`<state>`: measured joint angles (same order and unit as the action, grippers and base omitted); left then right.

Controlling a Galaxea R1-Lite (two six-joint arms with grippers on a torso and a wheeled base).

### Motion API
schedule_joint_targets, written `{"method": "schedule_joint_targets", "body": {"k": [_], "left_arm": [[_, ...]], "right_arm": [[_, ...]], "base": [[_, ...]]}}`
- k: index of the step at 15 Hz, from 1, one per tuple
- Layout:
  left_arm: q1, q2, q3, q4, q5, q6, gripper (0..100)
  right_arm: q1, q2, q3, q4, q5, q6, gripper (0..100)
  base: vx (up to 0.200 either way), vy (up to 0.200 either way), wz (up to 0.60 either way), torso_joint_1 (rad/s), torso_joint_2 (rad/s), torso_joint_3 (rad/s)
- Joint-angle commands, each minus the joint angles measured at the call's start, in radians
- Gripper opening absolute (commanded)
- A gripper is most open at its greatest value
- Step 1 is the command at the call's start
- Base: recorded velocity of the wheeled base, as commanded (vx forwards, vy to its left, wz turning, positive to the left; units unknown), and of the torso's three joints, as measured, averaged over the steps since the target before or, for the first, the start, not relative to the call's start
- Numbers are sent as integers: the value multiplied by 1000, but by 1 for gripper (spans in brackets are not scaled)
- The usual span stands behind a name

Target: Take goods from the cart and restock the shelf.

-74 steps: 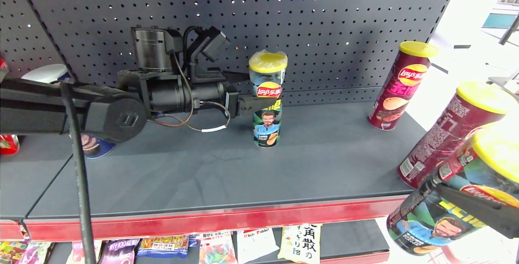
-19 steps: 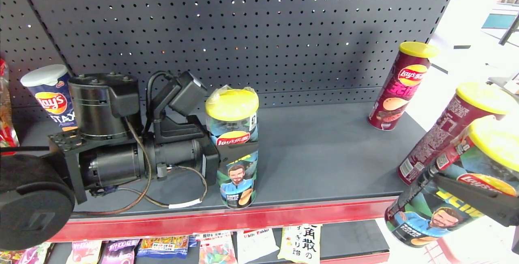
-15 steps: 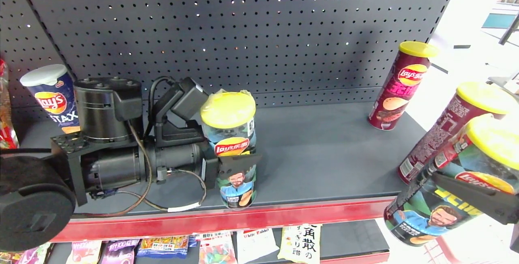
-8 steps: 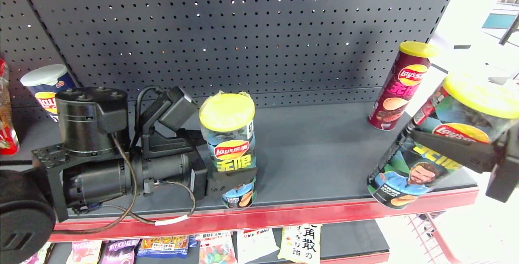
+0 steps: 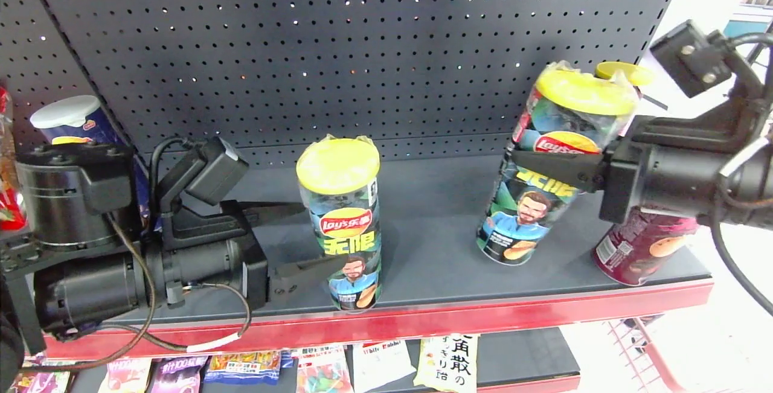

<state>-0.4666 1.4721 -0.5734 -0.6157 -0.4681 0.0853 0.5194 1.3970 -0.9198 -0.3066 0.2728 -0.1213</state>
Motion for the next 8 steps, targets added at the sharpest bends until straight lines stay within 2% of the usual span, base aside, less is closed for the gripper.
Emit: {"method": "schedule_joint_targets", "body": {"k": [1, 2, 3, 6, 8], "left_arm": [[19, -36, 35, -2, 0, 1, 100], [19, -38, 37, -2, 0, 1, 100], [26, -53, 56, -2, -3, 1, 100], [26, -82, 84, -1, -4, -1, 100], [28, -131, 122, 33, -4, -2, 100]], "right_arm": [[42, 165, -120, 0, 0, -1, 0], [45, 172, -126, 0, 0, -1, 0], [50, 278, -221, -3, 2, -3, 0], [59, 395, -346, -2, 39, -3, 0], [70, 502, -476, 0, 43, -3, 0]], "base": [[0, 0, 0, 0, 0, 0], [0, 0, 0, 0, 0, 0], [0, 0, 0, 0, 0, 0], [0, 0, 0, 0, 0, 0], [0, 0, 0, 0, 0, 0]]}}
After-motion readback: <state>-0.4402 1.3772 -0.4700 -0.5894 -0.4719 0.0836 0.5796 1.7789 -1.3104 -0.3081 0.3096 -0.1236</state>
